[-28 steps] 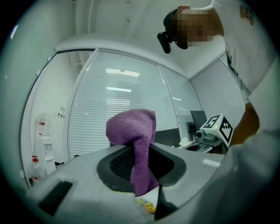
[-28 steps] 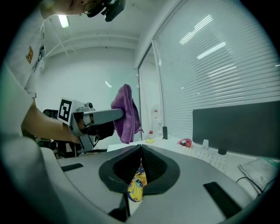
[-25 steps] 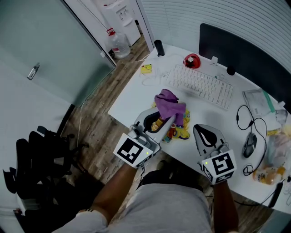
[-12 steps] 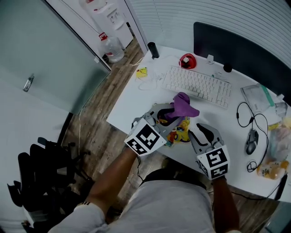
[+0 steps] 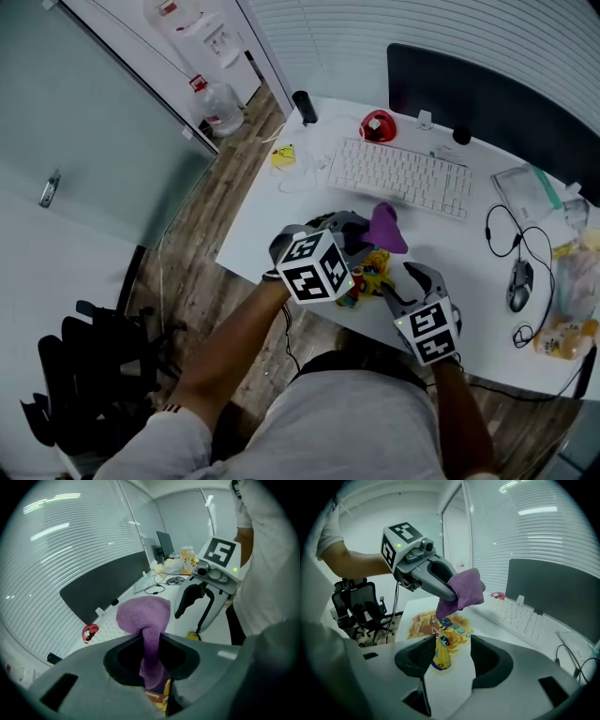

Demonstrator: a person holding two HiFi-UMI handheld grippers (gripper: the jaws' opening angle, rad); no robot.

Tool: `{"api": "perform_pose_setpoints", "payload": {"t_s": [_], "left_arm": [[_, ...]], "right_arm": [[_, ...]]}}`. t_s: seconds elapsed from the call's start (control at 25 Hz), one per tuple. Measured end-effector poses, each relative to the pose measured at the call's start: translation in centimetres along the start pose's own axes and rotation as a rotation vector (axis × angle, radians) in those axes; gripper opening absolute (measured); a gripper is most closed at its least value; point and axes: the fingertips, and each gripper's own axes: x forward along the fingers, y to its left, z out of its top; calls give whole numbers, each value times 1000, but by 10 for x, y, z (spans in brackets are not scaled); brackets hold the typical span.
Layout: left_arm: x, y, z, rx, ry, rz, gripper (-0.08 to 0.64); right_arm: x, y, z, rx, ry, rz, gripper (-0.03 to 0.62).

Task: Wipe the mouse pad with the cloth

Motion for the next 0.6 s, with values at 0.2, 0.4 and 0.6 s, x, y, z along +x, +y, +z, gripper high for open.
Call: {"api": "perform_pose_setpoints", "payload": {"t_s": [0.2, 0.4, 0.6], "left_arm": [[16, -3, -14, 71, 92, -82, 84], [29, -7, -26, 137, 169, -165, 84], [40, -11, -35, 158, 219, -239, 84]], "right_arm": [[13, -3, -17, -16, 85, -8, 206], [21, -5, -25, -22, 119, -22, 206], [26, -5, -28, -18, 134, -27, 206]]}}
